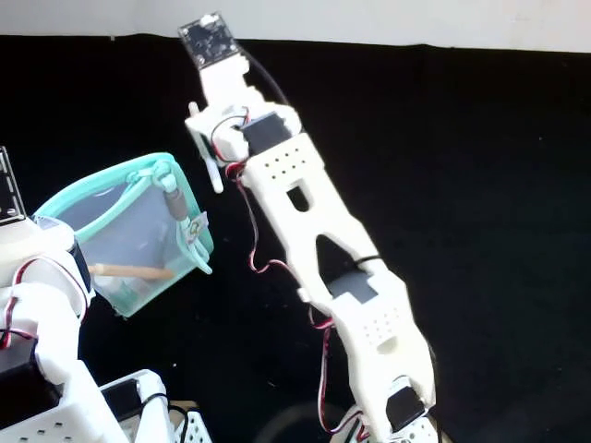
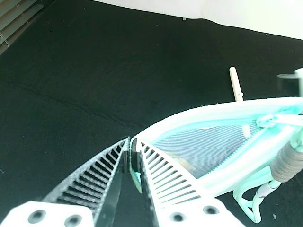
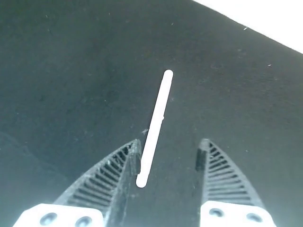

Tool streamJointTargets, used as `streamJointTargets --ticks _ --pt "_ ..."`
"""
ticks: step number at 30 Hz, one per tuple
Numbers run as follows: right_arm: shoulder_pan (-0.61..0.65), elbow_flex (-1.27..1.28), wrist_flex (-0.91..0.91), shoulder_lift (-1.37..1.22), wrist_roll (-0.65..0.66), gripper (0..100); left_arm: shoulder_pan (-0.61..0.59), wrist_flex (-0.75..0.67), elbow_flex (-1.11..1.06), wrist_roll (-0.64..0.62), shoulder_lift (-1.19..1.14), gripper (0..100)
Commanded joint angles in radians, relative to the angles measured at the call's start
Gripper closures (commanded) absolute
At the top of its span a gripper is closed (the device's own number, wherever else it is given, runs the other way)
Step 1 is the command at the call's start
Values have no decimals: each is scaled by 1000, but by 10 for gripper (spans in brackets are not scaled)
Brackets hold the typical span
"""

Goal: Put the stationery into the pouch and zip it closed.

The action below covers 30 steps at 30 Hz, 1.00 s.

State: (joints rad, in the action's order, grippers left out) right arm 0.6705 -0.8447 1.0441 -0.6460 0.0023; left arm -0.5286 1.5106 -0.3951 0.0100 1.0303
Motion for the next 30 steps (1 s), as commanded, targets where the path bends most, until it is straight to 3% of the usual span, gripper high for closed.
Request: streamJointTargets --ticks 1,18,30 --pt "7 -4 -82 -42 -2 788 -7 6 -21 3 -8 994" --pt "15 -4 -334 -387 -6 789 -7 8 -21 3 -8 994" --pt "18 -4 -372 -450 -2 792 -7 8 -21 3 -8 994"
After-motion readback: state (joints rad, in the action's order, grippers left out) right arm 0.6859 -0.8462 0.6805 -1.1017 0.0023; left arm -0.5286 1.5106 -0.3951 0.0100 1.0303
